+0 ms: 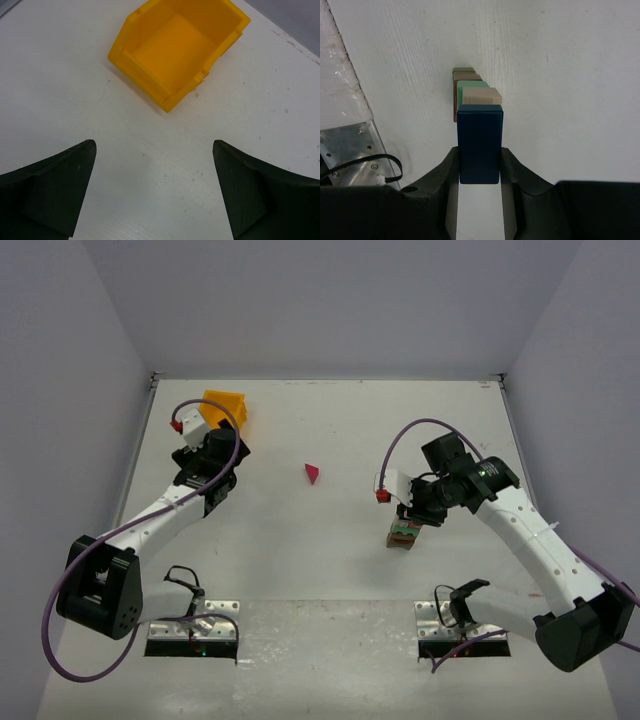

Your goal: Build the wood block tower

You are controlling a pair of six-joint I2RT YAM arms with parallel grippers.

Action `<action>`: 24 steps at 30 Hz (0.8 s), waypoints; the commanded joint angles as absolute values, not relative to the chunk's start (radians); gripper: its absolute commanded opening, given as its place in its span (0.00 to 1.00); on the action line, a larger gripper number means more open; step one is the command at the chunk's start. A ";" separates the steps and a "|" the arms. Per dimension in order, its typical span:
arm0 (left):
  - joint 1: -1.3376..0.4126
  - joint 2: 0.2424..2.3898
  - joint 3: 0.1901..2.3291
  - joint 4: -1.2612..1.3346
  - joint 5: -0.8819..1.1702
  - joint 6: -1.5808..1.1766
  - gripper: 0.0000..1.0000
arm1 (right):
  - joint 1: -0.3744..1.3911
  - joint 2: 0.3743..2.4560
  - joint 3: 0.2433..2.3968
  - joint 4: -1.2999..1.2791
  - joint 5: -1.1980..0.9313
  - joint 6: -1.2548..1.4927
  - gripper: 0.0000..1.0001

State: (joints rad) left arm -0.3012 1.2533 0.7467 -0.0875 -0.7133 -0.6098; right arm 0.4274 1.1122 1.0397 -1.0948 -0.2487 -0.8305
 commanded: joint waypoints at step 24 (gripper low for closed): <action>-0.295 1.261 0.781 -0.075 -0.721 -0.606 1.00 | 0.420 1.146 1.043 -1.075 -0.267 -0.834 0.20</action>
State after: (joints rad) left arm -0.3012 1.2625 0.7467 -0.0948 -0.7147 -0.6098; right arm 0.4267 1.1465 1.0397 -1.0939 -0.2641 -0.8307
